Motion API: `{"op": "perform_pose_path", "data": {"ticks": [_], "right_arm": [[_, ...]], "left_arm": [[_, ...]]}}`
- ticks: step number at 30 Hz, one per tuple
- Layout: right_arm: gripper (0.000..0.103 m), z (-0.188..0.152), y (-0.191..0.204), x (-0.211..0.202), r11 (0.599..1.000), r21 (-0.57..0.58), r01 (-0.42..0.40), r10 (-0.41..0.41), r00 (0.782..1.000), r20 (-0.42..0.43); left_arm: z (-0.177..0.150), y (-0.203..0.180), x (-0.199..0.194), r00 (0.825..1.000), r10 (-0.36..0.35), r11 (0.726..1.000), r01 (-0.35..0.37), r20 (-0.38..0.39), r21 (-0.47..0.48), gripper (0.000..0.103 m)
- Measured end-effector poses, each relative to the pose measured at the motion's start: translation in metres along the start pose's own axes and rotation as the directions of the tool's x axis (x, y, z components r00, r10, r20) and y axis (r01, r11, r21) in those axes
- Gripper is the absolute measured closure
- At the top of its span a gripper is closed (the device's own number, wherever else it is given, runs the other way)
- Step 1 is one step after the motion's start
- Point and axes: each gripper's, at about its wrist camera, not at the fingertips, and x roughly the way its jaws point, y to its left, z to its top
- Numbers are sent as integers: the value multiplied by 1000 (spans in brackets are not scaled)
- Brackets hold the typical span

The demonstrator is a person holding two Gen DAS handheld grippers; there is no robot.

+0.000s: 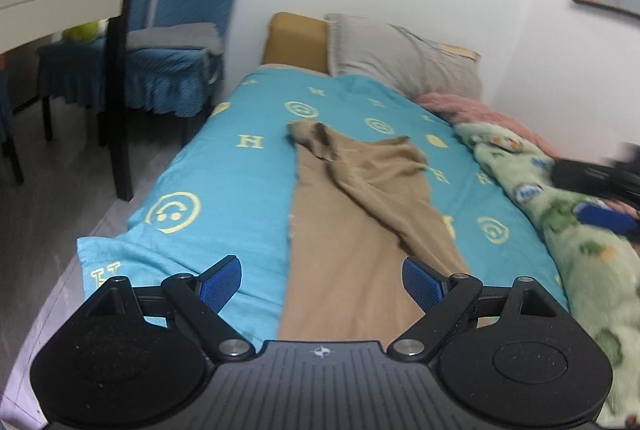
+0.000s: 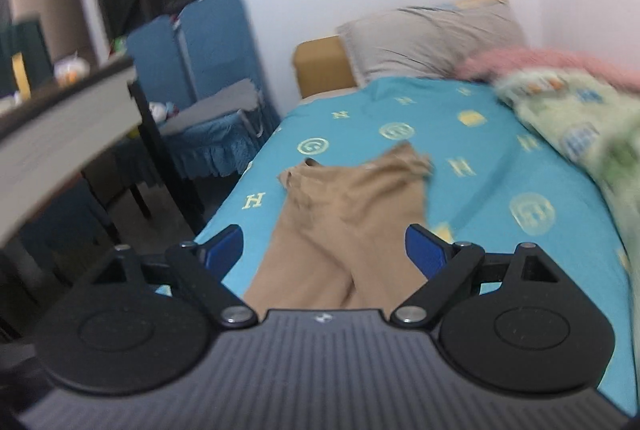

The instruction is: Fold clothes

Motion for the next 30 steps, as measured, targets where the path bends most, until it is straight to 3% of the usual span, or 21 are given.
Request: {"op": "perform_pose_path", "data": {"ticks": [3, 6, 9, 14, 18, 21, 27, 29, 30], "right_arm": [[13, -24, -23, -50, 994, 106, -17, 15, 1000, 22], [14, -44, -42, -87, 989, 142, 40, -52, 995, 83], [14, -45, -59, -111, 985, 146, 97, -122, 977, 173], [14, -47, -91, -133, 951, 268, 155, -245, 906, 345], [13, -53, -110, -150, 913, 352, 206, -347, 847, 402], [13, -56, -118, -154, 896, 393, 205, -376, 822, 428], [13, -60, -124, -151, 882, 427, 199, -383, 830, 405], [13, -61, -121, -150, 888, 413, 200, -376, 833, 406], [13, -61, -118, -149, 892, 406, 200, -372, 835, 405]], "left_arm": [[-14, -15, -6, 999, -17, 998, 19, -30, 59, 13], [-29, -33, -7, 997, -39, 993, 47, -70, 112, 13], [-42, -55, -4, 990, -64, 985, 82, -124, 151, 13], [-59, -105, 14, 952, -143, 977, 179, -270, 113, 13], [-68, -146, 33, 920, -161, 976, 202, -358, 78, 15], [-73, -171, 51, 892, -173, 979, 204, -418, 29, 17], [-93, -199, 84, 855, -114, 979, 183, -506, 88, 37], [-101, -197, 92, 846, -101, 979, 177, -523, 98, 62], [-104, -196, 95, 843, -96, 979, 176, -530, 103, 66]]}}
